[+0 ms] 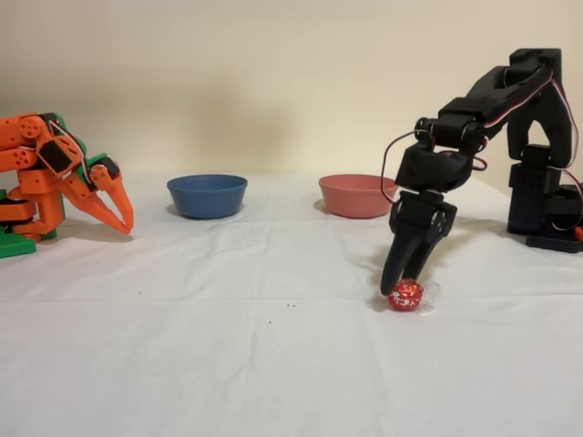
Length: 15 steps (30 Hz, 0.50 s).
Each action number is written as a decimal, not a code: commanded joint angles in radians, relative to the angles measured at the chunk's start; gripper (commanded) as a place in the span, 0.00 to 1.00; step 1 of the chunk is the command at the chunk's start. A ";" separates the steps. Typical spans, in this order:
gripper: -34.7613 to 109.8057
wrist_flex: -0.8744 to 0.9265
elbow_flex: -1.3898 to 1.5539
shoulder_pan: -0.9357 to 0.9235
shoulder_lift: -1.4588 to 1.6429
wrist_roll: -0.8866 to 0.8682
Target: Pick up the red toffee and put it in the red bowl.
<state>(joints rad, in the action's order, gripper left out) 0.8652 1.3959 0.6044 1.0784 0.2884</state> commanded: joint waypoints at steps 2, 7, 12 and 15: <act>0.46 0.043 -0.081 0.020 0.000 0.028; 0.45 0.060 -0.121 0.021 -0.034 0.040; 0.45 0.087 -0.169 0.026 -0.071 0.041; 0.45 0.110 -0.193 0.034 -0.086 0.035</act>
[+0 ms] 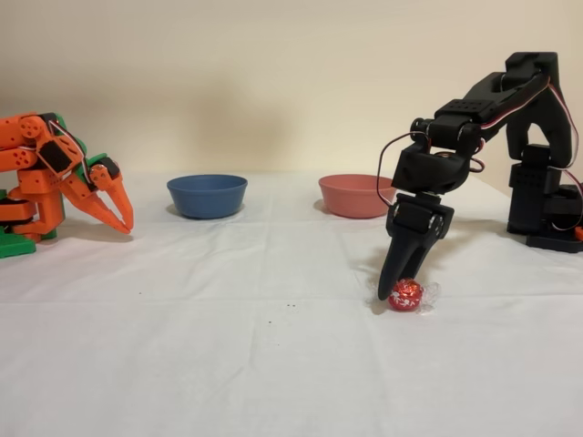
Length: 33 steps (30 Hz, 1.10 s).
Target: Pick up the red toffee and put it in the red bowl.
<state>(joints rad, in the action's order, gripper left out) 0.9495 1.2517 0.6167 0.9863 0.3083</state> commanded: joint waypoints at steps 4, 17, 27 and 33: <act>0.45 0.051 -0.084 0.031 -0.006 0.011; 0.44 0.114 -0.100 0.044 0.006 0.003; 0.44 0.133 -0.118 0.066 0.000 -0.009; 0.44 0.130 -0.130 0.067 -0.011 0.000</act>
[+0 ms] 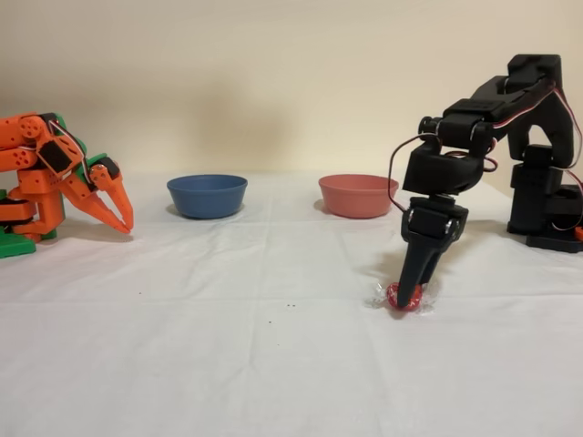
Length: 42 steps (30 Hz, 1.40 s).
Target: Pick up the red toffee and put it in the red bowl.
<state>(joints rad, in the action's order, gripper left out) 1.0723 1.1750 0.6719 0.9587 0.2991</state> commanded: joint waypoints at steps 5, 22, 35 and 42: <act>0.43 -0.005 -0.055 0.009 0.011 0.028; 0.43 -0.018 -0.089 -0.021 -0.009 0.069; 0.30 -0.018 -0.089 -0.028 -0.012 0.083; 0.30 -0.020 -0.060 -0.032 0.020 0.081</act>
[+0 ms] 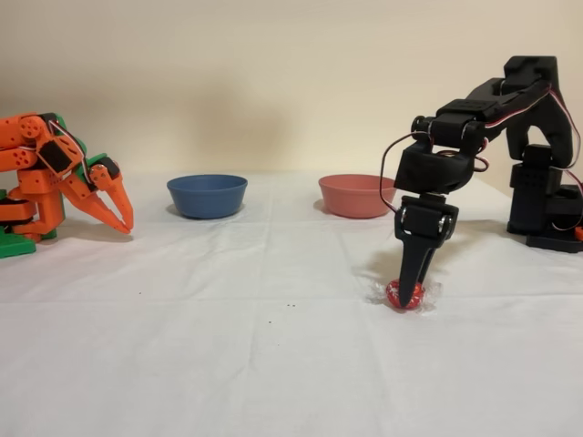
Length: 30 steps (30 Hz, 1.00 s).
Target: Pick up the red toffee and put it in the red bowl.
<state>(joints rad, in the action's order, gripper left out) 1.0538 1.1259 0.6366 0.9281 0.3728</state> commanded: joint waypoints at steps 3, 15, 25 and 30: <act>0.30 0.008 0.005 0.003 0.087 0.002; 0.30 0.109 0.124 -0.037 0.387 0.002; 0.30 0.232 0.206 -0.156 0.652 0.044; 0.30 0.281 0.230 -0.244 0.753 0.060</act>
<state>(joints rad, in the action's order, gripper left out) 1.2993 1.3576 0.4372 1.5248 0.4111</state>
